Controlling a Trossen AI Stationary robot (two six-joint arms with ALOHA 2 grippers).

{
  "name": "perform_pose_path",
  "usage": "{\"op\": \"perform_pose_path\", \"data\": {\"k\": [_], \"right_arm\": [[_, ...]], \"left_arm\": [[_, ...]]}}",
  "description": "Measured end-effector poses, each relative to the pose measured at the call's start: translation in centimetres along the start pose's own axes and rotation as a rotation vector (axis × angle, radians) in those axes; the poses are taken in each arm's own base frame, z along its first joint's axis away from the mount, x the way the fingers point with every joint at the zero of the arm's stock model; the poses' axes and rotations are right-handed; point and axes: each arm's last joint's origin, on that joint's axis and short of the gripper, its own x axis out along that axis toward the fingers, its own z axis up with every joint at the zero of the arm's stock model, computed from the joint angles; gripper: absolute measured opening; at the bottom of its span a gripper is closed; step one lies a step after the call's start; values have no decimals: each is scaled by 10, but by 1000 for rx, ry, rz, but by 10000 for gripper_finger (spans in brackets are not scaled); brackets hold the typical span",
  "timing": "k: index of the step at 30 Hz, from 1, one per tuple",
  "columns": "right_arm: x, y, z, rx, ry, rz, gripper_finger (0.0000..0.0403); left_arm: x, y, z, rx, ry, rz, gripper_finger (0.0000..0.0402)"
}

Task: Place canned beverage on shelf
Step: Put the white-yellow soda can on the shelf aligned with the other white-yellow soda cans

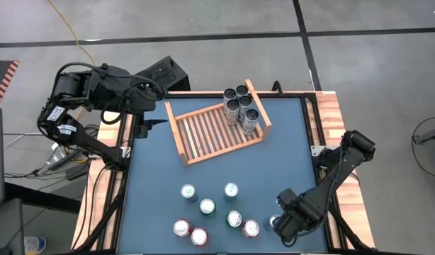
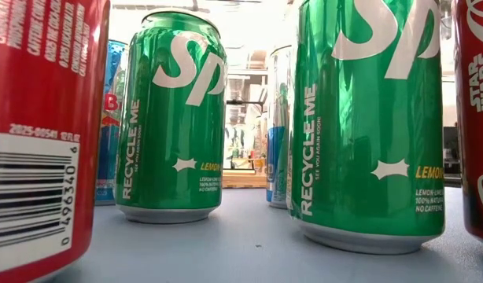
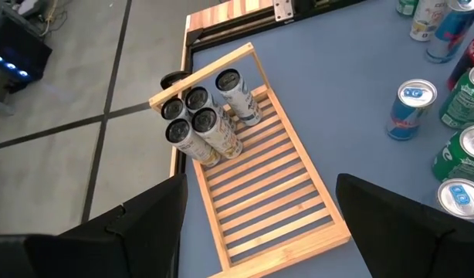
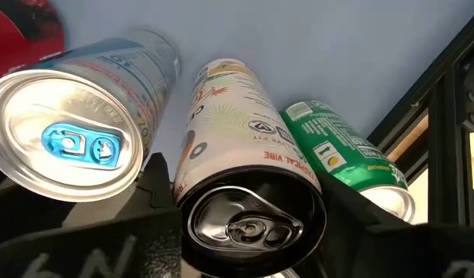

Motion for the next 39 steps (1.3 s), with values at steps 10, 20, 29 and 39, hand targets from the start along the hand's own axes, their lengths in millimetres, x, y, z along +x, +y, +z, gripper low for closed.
{"op": "perform_pose_path", "data": {"k": [10, 20, 29, 39], "right_arm": [[-25, -21, 18, -49, -33, -80, 158], [-79, -65, 70, -267, -248, 82, 158], [-105, -92, 158, -633, -381, 12, 158], [-126, -90, 257, -953, -505, -66, 158]], "left_arm": [[0, 0, 0, 0, 0, 0, 318], [0, 0, 1, -1, -7, 2, 318], [0, 0, 1, -9, -9, 3, 318], [0, 2, 0, -80, 5, 58, 318]]}}
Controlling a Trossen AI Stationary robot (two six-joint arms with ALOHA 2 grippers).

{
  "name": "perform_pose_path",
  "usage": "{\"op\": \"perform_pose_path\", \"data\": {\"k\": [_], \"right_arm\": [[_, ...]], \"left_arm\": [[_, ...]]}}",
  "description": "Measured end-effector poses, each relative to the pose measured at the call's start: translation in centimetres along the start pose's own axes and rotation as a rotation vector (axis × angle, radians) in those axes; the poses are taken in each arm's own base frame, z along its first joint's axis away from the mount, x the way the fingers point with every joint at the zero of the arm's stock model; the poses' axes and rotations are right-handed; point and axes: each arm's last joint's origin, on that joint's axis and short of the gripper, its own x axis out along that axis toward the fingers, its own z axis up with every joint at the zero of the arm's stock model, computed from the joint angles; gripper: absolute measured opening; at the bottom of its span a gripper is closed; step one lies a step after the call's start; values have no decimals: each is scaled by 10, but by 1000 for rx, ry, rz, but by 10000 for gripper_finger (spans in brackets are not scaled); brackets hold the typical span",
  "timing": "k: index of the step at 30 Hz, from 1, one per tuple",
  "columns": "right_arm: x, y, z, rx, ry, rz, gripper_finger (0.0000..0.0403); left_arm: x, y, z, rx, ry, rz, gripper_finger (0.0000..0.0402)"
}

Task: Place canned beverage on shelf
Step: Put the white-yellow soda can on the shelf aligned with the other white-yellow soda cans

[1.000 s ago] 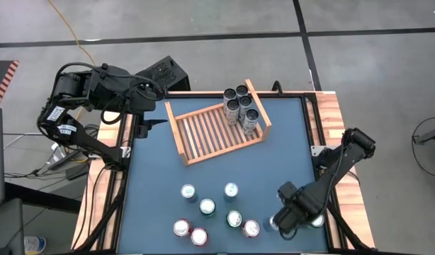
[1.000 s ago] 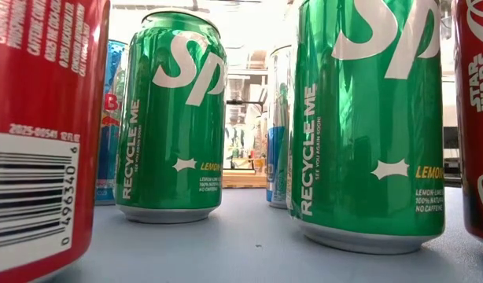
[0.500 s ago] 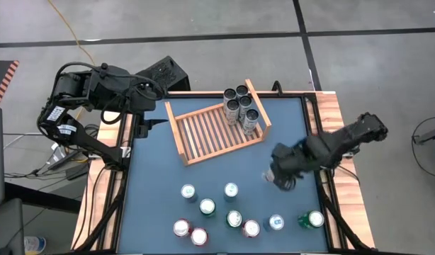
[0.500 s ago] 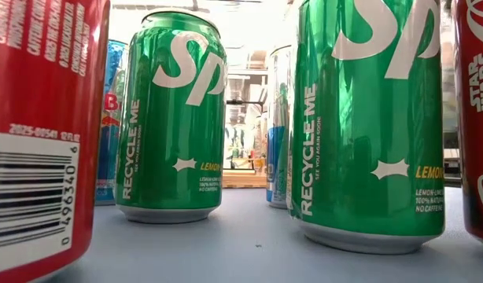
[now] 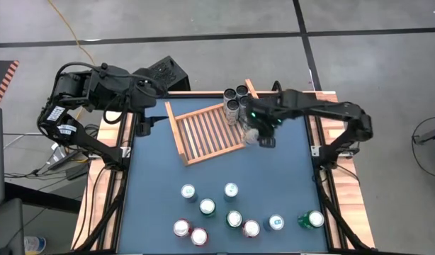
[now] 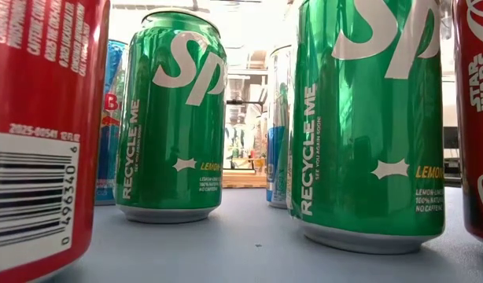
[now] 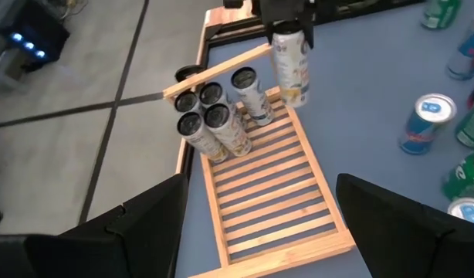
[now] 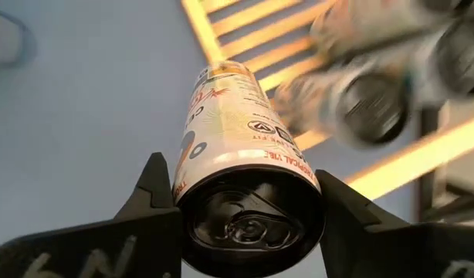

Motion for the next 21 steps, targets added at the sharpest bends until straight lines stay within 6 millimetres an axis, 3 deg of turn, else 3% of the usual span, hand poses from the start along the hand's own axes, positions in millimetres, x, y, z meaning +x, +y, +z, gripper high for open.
{"op": "perform_pose_path", "data": {"k": [11, 21], "right_arm": [[15, -29, 79, -395, 4, -65, 158], [67, -23, 108, -593, 221, -123, 158]], "left_arm": [[0, 2, 0, -40, 10, 57, 318], [0, 3, 0, -44, 19, 99, 318]]}}
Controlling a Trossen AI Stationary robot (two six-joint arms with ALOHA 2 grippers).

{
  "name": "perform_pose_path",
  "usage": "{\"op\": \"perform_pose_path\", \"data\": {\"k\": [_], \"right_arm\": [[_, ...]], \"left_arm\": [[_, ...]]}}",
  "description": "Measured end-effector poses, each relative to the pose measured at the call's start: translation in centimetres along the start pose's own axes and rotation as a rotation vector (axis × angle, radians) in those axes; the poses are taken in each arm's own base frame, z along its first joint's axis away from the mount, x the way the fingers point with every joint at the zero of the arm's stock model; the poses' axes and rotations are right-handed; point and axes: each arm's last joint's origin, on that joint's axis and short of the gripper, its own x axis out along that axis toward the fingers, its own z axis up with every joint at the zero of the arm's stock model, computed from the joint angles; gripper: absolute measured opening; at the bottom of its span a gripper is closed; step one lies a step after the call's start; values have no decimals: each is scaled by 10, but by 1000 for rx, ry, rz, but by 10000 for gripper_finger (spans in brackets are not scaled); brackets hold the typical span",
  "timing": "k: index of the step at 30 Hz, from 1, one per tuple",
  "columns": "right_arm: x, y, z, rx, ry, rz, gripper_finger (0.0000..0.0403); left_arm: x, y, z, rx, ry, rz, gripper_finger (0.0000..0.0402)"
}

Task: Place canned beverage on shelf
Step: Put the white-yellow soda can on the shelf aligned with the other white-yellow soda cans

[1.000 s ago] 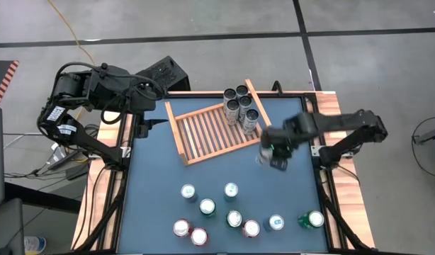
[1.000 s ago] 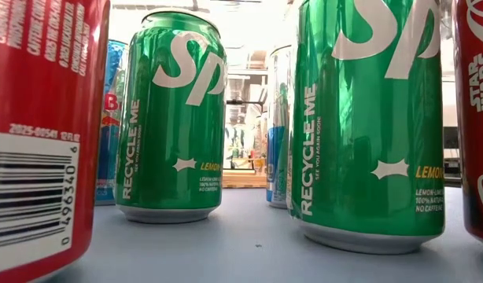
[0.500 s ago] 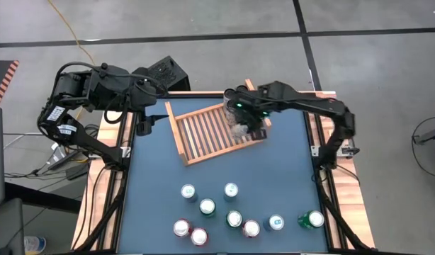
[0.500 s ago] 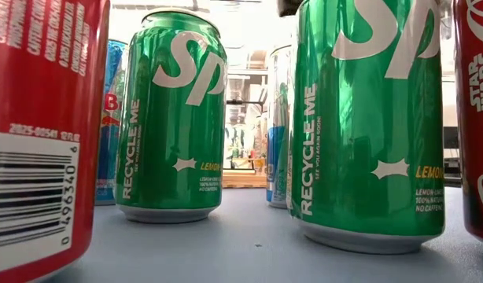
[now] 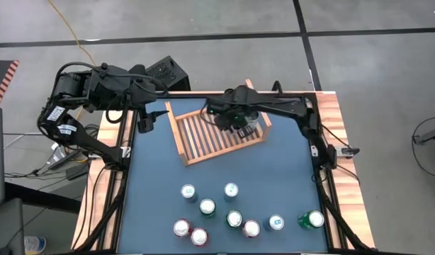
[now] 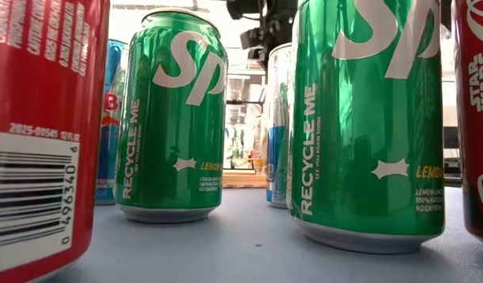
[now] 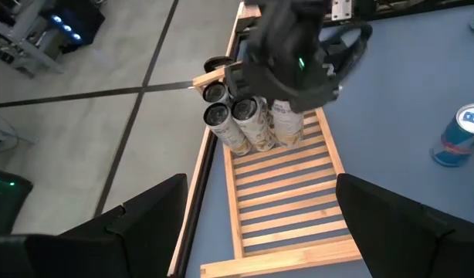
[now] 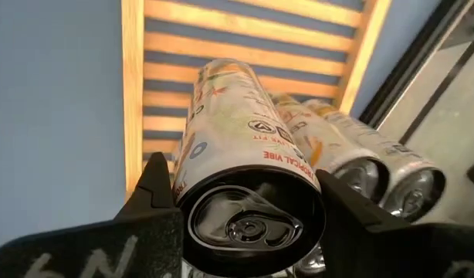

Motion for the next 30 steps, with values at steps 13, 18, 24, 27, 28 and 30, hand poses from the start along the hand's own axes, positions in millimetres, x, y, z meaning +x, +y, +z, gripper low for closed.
{"op": "perform_pose_path", "data": {"k": [13, 18, 24, 27, 28, 30], "right_arm": [[17, -8, -1, -48, 42, 22, 158], [19, -11, -4, -32, 25, 45, 158], [18, -12, -6, -22, 1, 69, 158], [18, -13, -8, -12, -18, 90, 158], [20, -12, -8, -8, -20, 98, 158], [22, -10, -10, -9, -14, 110, 158]], "left_arm": [[0, 0, 0, 12, 1, 0, 318], [0, 0, 0, 11, 1, 0, 318], [0, 0, 0, 7, 1, 0, 318], [0, 0, 0, 8, 2, 8, 318], [0, 0, 0, 11, 4, 15, 318], [0, 1, 0, 11, 6, 25, 318]]}}
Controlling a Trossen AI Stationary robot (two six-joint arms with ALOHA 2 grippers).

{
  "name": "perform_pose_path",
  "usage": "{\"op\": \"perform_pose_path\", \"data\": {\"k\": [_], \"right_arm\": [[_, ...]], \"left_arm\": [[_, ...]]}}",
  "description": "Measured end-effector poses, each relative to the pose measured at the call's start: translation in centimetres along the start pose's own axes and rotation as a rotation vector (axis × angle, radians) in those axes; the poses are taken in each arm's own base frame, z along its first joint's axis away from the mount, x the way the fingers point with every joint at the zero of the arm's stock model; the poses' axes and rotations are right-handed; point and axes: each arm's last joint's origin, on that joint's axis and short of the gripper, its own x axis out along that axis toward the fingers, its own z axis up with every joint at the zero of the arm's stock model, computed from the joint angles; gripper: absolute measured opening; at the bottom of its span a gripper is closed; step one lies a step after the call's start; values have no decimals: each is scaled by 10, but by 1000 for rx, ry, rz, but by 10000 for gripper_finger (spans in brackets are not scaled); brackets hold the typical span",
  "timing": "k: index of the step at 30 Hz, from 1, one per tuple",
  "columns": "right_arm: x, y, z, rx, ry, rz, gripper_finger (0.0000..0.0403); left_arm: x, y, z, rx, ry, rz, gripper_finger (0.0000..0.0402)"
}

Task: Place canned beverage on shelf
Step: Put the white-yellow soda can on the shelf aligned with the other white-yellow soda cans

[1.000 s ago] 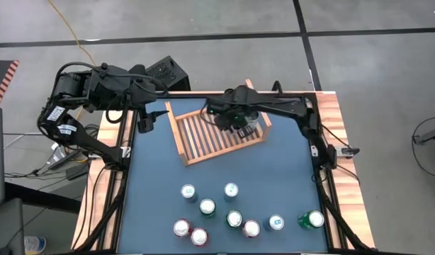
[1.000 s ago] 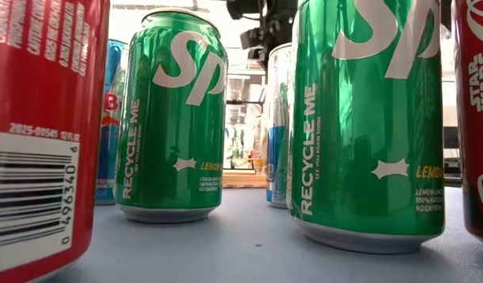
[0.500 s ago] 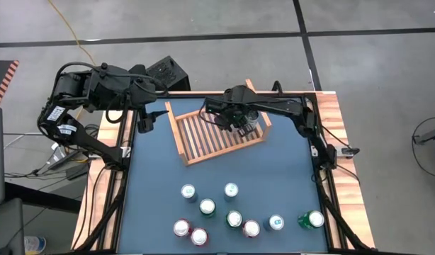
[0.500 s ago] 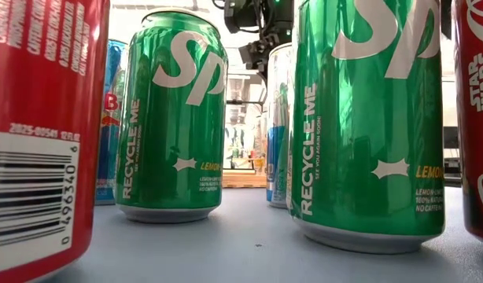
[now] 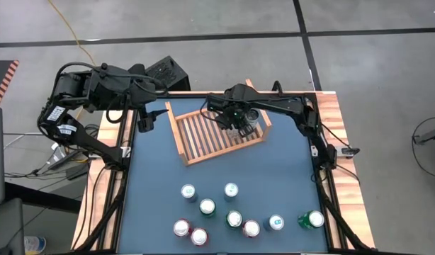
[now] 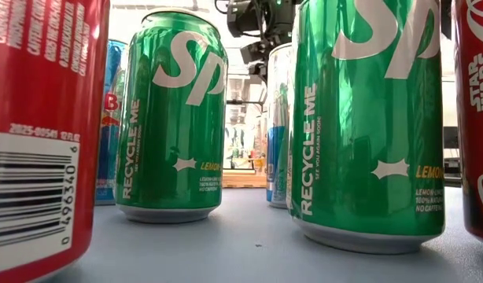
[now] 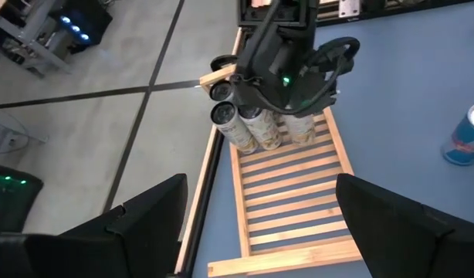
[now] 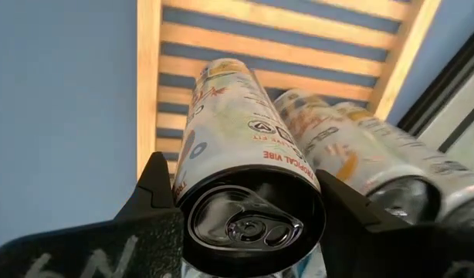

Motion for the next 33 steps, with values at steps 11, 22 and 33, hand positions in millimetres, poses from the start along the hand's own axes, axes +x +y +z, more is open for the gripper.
{"op": "perform_pose_path", "data": {"k": [11, 22, 33], "right_arm": [[3, 7, -17, -49, 0, -30, 158], [9, 1, -13, -108, 1, -75, 164], [11, -3, -20, -135, 14, -54, 183]], "left_arm": [[0, 2, 2, -25, -17, 55, 318], [0, 3, 5, -19, -41, 61, 318], [0, 2, 4, -14, -34, 58, 318]]}}
